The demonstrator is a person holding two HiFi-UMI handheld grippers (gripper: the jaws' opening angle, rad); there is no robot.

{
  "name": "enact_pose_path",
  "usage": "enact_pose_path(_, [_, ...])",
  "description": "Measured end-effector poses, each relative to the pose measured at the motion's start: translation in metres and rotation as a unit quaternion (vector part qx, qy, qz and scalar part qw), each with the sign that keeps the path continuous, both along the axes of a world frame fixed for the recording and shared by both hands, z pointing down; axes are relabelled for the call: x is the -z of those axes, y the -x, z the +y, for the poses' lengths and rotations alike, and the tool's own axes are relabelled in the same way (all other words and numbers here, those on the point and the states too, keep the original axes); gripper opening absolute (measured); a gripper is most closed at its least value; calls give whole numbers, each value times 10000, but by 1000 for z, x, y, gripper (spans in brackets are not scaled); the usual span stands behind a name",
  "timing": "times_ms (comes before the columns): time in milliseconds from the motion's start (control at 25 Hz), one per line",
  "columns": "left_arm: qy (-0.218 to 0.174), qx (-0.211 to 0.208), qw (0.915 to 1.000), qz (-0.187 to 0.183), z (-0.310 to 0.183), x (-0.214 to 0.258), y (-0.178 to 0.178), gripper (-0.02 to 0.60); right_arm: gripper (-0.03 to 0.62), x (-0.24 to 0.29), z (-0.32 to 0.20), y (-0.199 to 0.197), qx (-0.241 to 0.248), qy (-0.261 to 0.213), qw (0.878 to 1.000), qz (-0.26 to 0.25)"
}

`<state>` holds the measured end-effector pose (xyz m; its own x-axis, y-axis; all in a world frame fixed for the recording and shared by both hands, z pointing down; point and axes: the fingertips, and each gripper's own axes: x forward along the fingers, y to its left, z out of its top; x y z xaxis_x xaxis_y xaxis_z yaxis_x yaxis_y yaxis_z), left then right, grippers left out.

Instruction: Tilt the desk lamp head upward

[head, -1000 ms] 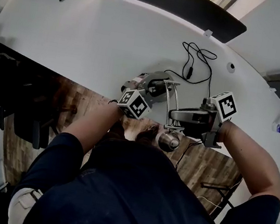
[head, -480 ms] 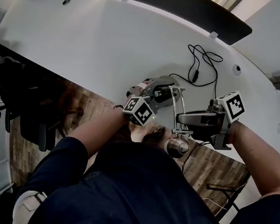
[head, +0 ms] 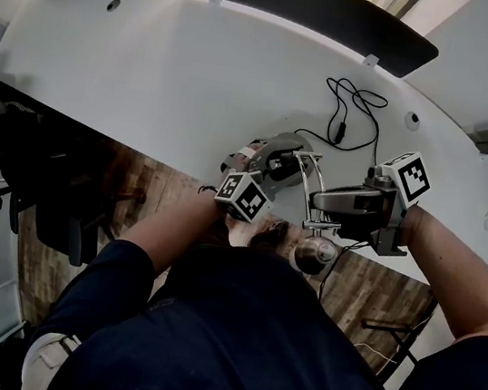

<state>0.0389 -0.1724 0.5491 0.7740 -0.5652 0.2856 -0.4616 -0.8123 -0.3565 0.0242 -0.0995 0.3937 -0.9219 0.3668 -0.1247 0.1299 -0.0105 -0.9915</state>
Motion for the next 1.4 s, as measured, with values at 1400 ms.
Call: enact_pose_path(1400, [375,207,9990,142,25,55,31,202,236,9,-23,-44,-1445,-793,9862,-133])
